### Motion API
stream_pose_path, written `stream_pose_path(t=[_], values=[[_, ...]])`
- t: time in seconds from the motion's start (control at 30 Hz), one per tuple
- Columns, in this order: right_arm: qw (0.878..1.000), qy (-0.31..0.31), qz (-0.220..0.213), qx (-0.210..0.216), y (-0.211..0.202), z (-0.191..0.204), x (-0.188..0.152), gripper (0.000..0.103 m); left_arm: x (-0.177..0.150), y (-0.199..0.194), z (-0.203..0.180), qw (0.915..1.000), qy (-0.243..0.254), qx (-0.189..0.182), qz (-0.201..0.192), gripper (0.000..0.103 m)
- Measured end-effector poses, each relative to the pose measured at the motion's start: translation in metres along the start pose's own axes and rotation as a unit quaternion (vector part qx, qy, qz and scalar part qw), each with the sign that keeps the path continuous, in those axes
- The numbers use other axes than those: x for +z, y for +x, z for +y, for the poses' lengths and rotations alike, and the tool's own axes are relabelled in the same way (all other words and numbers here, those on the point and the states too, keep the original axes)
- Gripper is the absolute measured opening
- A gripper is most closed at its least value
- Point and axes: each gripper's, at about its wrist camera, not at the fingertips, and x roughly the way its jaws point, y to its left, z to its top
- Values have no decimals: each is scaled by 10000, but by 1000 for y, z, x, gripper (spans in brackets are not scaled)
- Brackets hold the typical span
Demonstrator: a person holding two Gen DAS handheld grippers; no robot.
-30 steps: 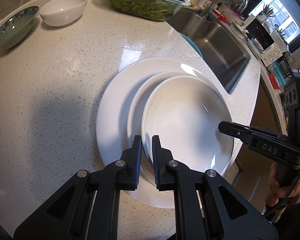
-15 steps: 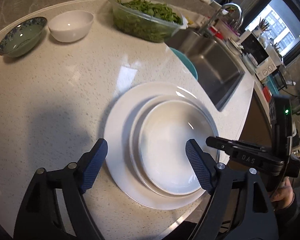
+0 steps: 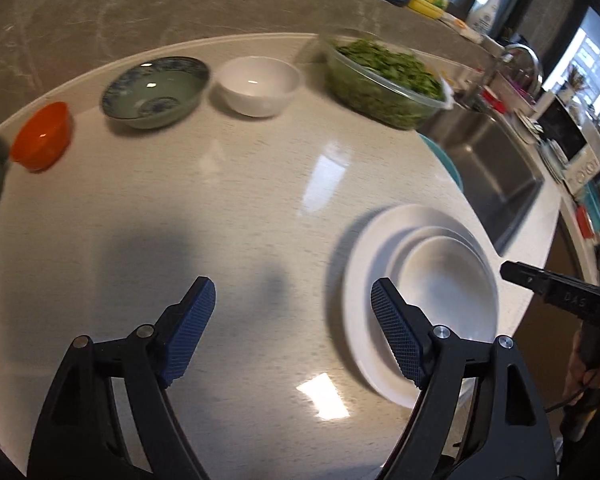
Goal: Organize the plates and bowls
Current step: 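Withdraw both grippers toward the blue-patterned green bowl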
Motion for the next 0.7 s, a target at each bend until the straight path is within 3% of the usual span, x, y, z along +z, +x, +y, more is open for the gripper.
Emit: stream_pose_path(t=[0.23, 0.33, 0.7], values=[[9975, -596, -72, 376, 8, 71, 35, 43, 23, -26, 68, 9972, -686, 150, -271, 80], [9942, -851, -38, 664, 15, 108, 52, 43, 41, -33, 94, 9930, -908, 458, -596, 80], [9781, -1714, 28, 1177, 50, 227, 125, 43, 99, -23, 167, 9844, -1450, 760, -638, 80]])
